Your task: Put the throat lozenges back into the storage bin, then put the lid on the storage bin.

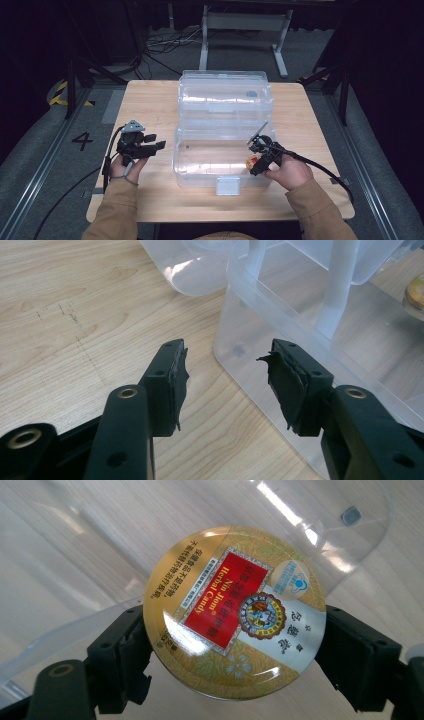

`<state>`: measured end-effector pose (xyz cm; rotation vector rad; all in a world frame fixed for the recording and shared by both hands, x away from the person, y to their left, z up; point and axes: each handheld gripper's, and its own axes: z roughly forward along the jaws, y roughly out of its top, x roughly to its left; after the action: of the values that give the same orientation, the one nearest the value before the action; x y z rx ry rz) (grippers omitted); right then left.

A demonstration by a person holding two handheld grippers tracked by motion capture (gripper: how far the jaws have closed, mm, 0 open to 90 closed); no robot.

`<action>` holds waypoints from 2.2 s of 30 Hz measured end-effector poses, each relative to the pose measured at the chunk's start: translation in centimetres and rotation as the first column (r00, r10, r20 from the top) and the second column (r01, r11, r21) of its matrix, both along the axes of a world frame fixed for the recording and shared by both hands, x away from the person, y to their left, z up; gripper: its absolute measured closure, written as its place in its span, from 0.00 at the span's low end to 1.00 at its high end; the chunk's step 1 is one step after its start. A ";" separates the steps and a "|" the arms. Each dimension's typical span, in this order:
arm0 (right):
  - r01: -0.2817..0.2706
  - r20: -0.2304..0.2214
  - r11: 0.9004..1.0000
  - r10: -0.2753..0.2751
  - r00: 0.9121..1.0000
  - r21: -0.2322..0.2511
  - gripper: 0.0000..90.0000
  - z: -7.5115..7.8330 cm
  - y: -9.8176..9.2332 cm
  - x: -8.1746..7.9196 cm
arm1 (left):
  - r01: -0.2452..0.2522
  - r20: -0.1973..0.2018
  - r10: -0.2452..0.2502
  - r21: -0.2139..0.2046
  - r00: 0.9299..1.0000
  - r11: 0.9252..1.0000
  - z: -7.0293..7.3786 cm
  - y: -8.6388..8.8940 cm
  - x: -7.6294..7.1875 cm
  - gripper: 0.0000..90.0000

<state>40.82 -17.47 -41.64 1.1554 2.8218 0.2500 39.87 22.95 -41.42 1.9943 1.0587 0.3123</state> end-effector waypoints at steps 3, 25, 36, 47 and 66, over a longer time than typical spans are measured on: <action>0.005 0.000 1.000 -0.005 1.000 0.003 0.18 0.0 0.0 0.0 | 0.000 0.000 0.000 0.000 1.000 1.000 0.0 0.0 0.0 0.55; 0.007 0.052 0.992 -0.013 0.999 0.130 0.17 1.9 -1.2 -0.1 | -0.006 0.001 0.006 0.004 1.000 1.000 -0.1 0.3 -0.2 0.55; -0.042 0.155 0.947 -0.008 0.988 0.317 0.21 4.9 -2.8 -0.8 | -0.009 0.000 0.009 -0.002 1.000 1.000 -0.2 0.4 -0.2 0.55; -0.106 0.261 0.883 -0.020 0.965 0.457 0.27 8.2 -4.7 -1.2 | -0.011 0.005 0.011 -0.001 1.000 1.000 -0.1 0.3 -0.2 0.55; -0.205 0.413 0.842 -0.022 0.911 0.498 0.33 13.1 -4.5 0.8 | -0.030 0.009 0.030 0.009 1.000 1.000 0.0 0.9 -1.1 0.55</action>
<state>41.66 -21.96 -28.57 0.8865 2.4881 1.2010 38.82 23.83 -41.43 1.9853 1.0836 0.3426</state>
